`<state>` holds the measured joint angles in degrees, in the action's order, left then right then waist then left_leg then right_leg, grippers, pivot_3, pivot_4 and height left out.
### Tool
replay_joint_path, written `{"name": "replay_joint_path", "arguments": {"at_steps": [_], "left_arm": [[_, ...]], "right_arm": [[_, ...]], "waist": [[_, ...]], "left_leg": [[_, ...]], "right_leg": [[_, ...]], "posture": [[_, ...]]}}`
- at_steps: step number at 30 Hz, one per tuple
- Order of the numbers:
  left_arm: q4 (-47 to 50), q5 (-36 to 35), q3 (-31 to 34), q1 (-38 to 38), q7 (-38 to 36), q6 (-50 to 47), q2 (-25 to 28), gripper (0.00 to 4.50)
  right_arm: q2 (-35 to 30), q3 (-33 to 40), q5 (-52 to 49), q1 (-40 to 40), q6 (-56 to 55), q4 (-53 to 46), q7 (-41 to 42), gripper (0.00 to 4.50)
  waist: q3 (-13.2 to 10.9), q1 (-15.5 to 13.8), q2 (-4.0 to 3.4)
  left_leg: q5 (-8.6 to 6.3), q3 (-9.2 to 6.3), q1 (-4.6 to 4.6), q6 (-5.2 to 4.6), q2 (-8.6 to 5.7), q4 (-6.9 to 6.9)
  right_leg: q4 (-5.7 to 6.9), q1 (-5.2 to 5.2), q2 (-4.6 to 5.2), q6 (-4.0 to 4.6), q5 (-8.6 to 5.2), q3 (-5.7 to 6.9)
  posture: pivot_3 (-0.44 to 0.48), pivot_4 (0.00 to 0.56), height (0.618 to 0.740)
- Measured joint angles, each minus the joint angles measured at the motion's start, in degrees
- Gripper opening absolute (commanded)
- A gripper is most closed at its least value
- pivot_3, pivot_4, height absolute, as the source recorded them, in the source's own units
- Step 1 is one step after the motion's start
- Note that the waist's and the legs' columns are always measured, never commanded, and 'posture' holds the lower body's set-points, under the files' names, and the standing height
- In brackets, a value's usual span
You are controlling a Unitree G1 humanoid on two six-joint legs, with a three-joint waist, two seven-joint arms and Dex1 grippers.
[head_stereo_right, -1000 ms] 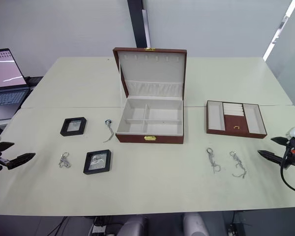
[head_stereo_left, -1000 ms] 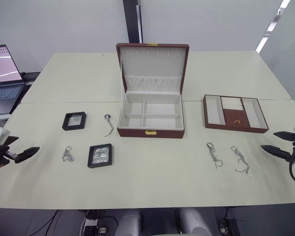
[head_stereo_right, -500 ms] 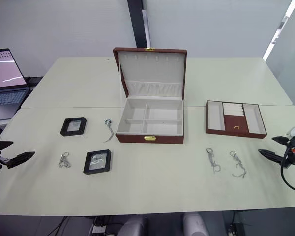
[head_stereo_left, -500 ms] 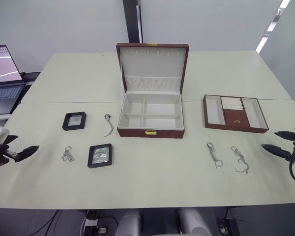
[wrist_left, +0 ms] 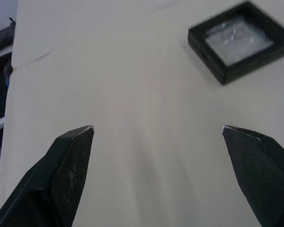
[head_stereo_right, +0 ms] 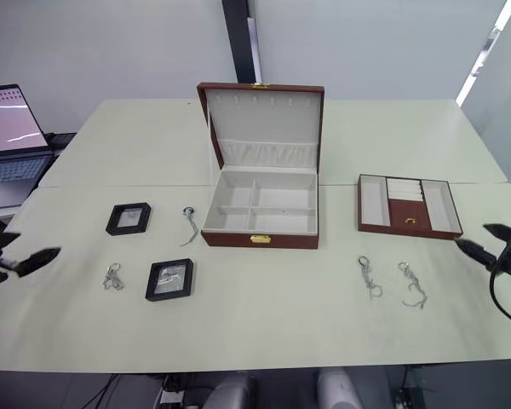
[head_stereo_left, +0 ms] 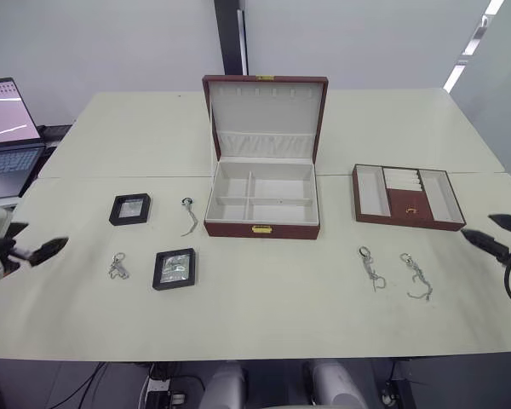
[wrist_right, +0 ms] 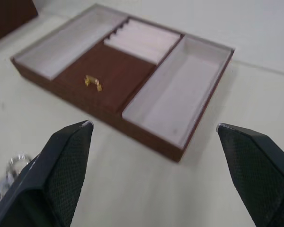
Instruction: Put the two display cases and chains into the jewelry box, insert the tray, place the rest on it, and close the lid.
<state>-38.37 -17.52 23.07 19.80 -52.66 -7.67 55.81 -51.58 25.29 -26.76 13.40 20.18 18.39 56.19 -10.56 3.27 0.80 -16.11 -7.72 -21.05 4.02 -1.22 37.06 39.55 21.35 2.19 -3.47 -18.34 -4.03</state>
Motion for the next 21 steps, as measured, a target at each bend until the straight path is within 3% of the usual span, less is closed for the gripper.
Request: {"name": "replay_joint_path", "arguments": {"at_steps": [3,6,10,17,20,21], "left_arm": [[11.35,-0.69,-3.32,1.22,3.47,-5.67,-6.41,4.5],[16.9,-0.26,-7.34,3.3,6.84,-10.07,-11.42,4.5],[20.28,2.29,-13.63,7.52,10.39,-13.55,-16.38,3.34],[17.79,6.83,-20.05,13.43,12.67,-14.31,-20.45,1.19],[16.66,8.2,-21.6,14.12,13.01,-14.35,-21.94,0.33],[16.14,8.6,-21.98,14.48,13.08,-14.33,-22.5,0.01]], "right_arm": [[4.87,-2.99,-2.74,3.11,5.43,-9.68,-3.99,4.44],[7.6,-7.39,-2.36,5.7,8.21,-14.52,-7.45,3.83],[10.76,-15.12,1.96,9.34,9.2,-16.16,-11.57,2.48],[15.75,-24.85,9.79,13.08,9.15,-14.06,-14.83,0.63],[19.62,-28.02,12.42,15.65,9.16,-12.12,-17.0,0.0],[21.04,-28.95,13.06,16.57,9.16,-11.52,-17.81,0.0]], "waist": [[0.01,-0.01,0.02],[0.02,-0.01,0.04],[0.03,0.0,0.05],[0.03,0.17,0.06],[0.04,0.33,0.06],[0.04,0.33,0.06]], "left_leg": [[0.0,0.0,-0.02,0.0,-0.01,0.01],[0.0,0.01,-0.07,0.0,-0.03,0.01],[0.0,0.01,-0.12,0.0,-0.05,0.04],[0.01,0.05,-0.15,0.01,-0.05,0.03],[0.06,0.08,-0.19,0.1,-0.06,0.09],[0.07,0.08,-0.19,0.11,-0.05,0.11]], "right_leg": [[0.0,0.03,0.0,0.0,0.0,-0.01],[0.0,0.11,0.01,0.0,0.0,0.05],[0.02,0.16,0.01,0.0,0.0,0.05],[0.03,0.29,0.01,0.01,0.0,0.07],[0.22,0.42,0.03,0.01,0.01,0.06],[0.26,0.44,0.03,0.01,0.01,0.08]], "posture": [[0.0,0.15,0.74],[0.0,0.15,0.74],[0.0,0.15,0.74],[0.0,0.15,0.74],[0.0,0.15,0.74],[0.0,0.15,0.74]]}}
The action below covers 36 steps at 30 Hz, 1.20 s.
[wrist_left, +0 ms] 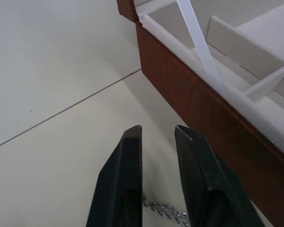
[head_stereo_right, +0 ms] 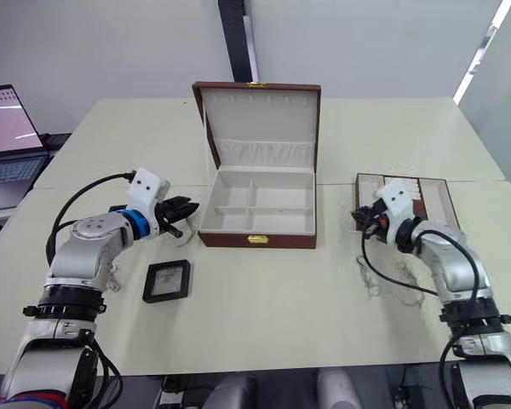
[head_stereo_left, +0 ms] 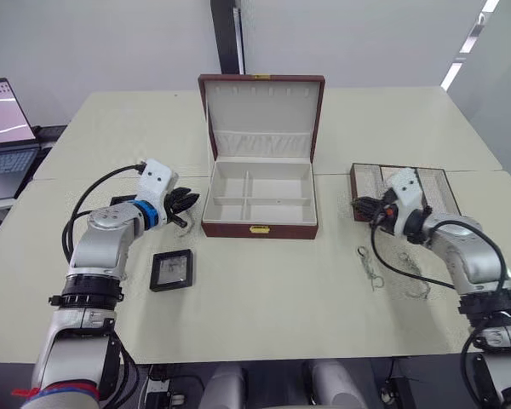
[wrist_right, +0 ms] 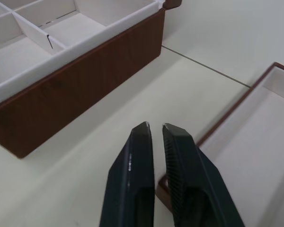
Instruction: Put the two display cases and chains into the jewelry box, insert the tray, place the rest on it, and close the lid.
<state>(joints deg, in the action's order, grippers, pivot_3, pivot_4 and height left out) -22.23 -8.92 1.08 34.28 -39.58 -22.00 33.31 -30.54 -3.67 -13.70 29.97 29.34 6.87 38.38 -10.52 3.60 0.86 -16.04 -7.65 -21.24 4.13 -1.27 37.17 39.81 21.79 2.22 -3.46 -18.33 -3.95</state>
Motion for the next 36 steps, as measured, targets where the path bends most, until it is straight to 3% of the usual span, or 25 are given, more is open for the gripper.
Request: {"name": "replay_joint_path", "arguments": {"at_steps": [9,36], "left_arm": [[-0.38,1.46,-2.35,-0.09,-1.53,0.12,-1.31,0.01],[13.57,1.05,-2.79,-6.59,-7.26,-8.2,-1.87,0.01]], "right_arm": [[7.34,-4.08,3.67,2.95,-0.34,3.12,-2.23,0.0],[3.98,0.3,3.29,-5.84,4.97,-8.54,0.4,0.0]], "waist": [[0.01,-0.05,0.01],[0.01,-0.48,0.01]], "left_leg": [[0.06,-0.12,-0.69,0.12,-0.03,0.61],[-0.08,-0.15,-0.75,-0.13,-0.07,0.65]], "right_leg": [[0.22,0.52,0.04,0.02,0.02,0.2],[0.2,0.47,0.06,0.01,0.02,0.23]], "posture": [[0.0,0.15,0.74],[0.0,0.15,0.74]]}}
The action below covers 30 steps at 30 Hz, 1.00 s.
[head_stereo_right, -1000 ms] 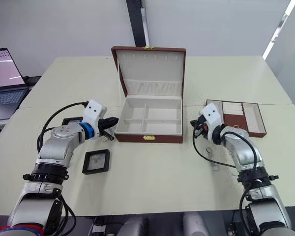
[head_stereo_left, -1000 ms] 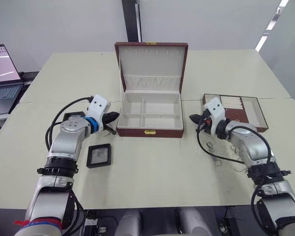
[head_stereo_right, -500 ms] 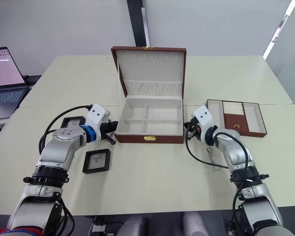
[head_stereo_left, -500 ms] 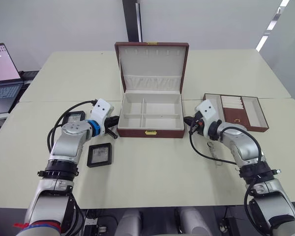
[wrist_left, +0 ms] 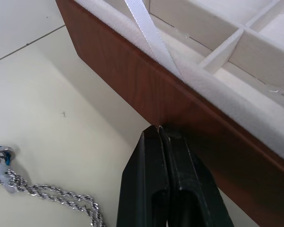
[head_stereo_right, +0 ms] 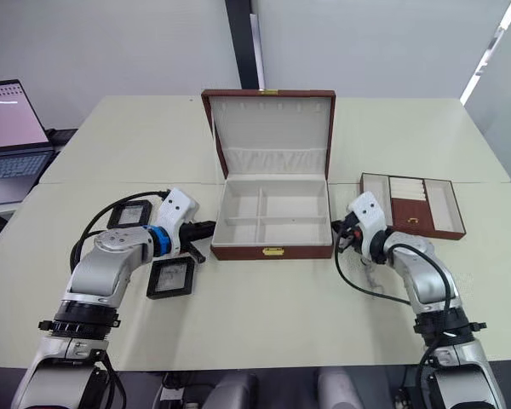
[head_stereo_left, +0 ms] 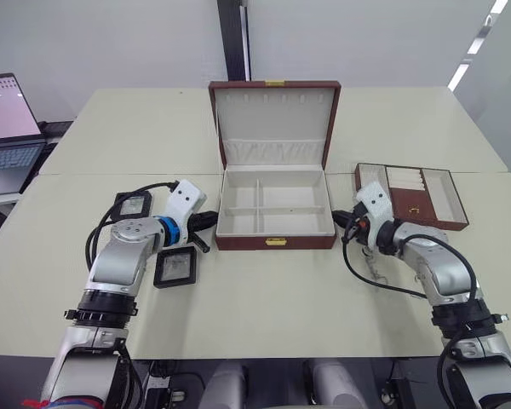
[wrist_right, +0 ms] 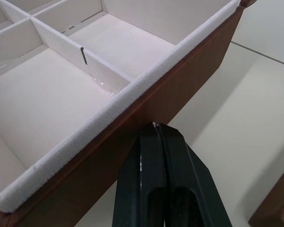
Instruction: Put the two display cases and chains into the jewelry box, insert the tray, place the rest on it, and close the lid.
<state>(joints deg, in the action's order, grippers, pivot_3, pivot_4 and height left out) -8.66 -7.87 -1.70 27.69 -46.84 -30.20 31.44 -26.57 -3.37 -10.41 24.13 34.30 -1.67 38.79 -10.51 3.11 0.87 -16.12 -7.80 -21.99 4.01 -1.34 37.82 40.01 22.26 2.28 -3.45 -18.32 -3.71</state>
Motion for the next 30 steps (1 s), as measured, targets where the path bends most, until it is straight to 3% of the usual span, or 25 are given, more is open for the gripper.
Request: {"name": "replay_joint_path", "arguments": {"at_steps": [15,21,24,29,30], "left_arm": [[0.22,-0.14,0.4,0.0,-0.13,0.04,-0.27,0.01],[0.19,-3.22,2.53,0.29,-1.26,0.65,0.51,0.01],[-0.54,-4.17,4.61,0.26,-1.28,1.53,2.82,0.0],[-0.9,-5.68,8.87,-1.37,-2.57,1.89,8.48,0.0],[-0.9,-6.12,8.94,-1.9,-2.87,1.9,8.96,0.19]], "right_arm": [[0.04,1.79,-0.48,-0.77,0.73,-0.85,0.01,0.0],[-0.62,4.7,-4.23,-1.36,0.21,-2.21,1.1,0.0],[-2.5,7.41,-6.14,-3.16,0.14,-3.2,1.65,0.54],[-7.31,10.53,-7.9,-7.16,0.11,-3.21,4.57,1.87],[-7.63,10.86,-8.67,-7.64,0.11,-3.21,5.15,2.16]], "waist": [[0.0,-0.15,0.0],[0.0,-0.08,0.0],[0.0,-0.03,0.0],[0.0,0.02,0.0],[0.0,0.03,0.0]], "left_leg": [[0.0,0.0,-0.01,-0.01,0.0,0.01],[0.0,0.0,0.0,-0.01,0.01,0.0],[-0.01,0.0,0.0,-0.02,0.02,0.0],[-0.03,0.02,0.03,-0.05,0.03,-0.01],[-0.03,0.02,0.03,-0.06,0.03,-0.01]], "right_leg": [[-0.01,0.0,0.0,0.0,0.0,0.0],[-0.01,0.0,0.0,0.0,0.0,0.0],[-0.01,0.0,0.0,0.0,0.0,0.01],[-0.01,-0.02,0.0,0.0,0.0,0.0],[-0.01,-0.02,-0.01,0.0,0.0,0.0]], "posture": [[0.0,0.15,0.74],[0.0,0.15,0.74],[0.0,0.15,0.74],[0.0,0.15,0.74],[0.0,0.15,0.74]]}}
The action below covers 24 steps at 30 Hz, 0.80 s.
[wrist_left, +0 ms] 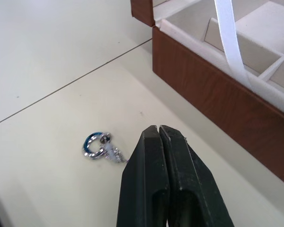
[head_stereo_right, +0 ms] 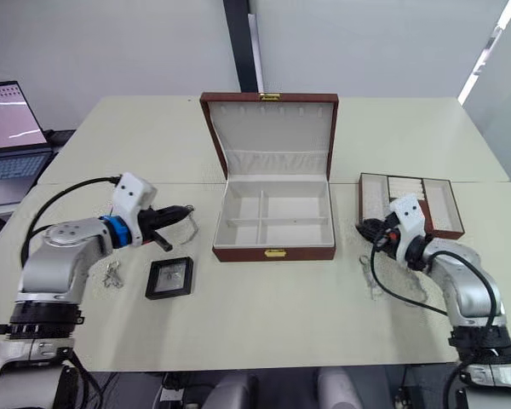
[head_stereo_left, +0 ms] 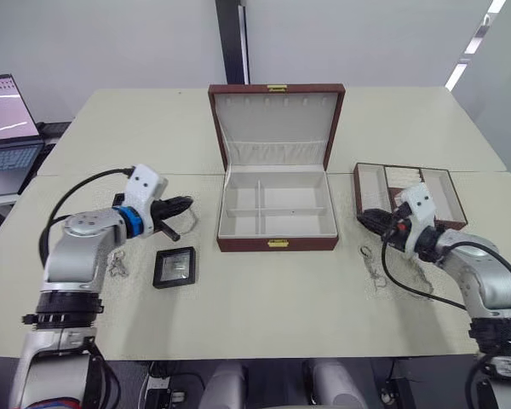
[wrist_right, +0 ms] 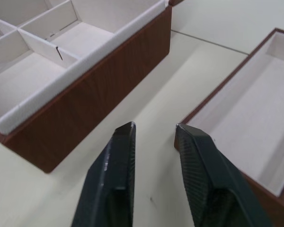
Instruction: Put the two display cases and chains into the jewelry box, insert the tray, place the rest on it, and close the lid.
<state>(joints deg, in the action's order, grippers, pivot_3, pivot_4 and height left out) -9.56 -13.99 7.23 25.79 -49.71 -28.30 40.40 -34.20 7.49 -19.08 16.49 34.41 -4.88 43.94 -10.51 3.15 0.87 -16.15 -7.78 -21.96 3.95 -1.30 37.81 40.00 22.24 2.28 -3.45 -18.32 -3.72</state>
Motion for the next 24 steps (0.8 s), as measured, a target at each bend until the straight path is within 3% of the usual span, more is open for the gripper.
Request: {"name": "replay_joint_path", "arguments": {"at_steps": [3,8,16,24], "left_arm": [[-0.77,-1.57,1.45,-2.39,-2.51,0.15,3.05,0.9],[-6.41,-3.84,9.26,-7.07,-9.48,1.73,14.96,2.35],[-18.52,-2.54,15.03,-15.2,-14.95,9.79,24.69,4.48],[-26.97,-0.75,17.47,-20.5,-14.6,17.14,26.91,4.48]], "right_arm": [[-2.83,2.82,-3.7,-1.61,0.76,-1.04,3.39,2.98],[-14.24,10.67,-8.36,-7.35,0.97,-0.61,12.79,4.5],[-24.22,17.69,-8.73,-13.67,-4.36,9.79,23.35,4.5],[-25.32,17.66,-6.5,-16.15,-10.08,15.24,26.32,4.5]], "waist": [[-0.01,0.14,0.0],[-0.01,0.08,0.0],[-0.01,0.12,-0.01],[-0.01,0.13,-0.02]], "left_leg": [[-0.01,0.0,-0.02,-0.02,0.03,-0.02],[-0.06,0.03,0.03,-0.1,0.03,-0.06],[-0.1,0.09,0.11,-0.17,0.06,-0.06],[-0.12,0.15,0.13,-0.2,0.07,-0.06]], "right_leg": [[0.0,0.02,-0.02,0.0,0.0,0.0],[-0.07,-0.03,-0.03,0.0,-0.01,0.02],[-0.07,-0.12,-0.03,0.0,-0.01,0.02],[-0.05,-0.1,-0.03,0.0,-0.01,-0.03]], "posture": [[0.0,0.15,0.74],[0.0,0.15,0.74],[0.0,0.15,0.74],[0.0,0.15,0.74]]}}
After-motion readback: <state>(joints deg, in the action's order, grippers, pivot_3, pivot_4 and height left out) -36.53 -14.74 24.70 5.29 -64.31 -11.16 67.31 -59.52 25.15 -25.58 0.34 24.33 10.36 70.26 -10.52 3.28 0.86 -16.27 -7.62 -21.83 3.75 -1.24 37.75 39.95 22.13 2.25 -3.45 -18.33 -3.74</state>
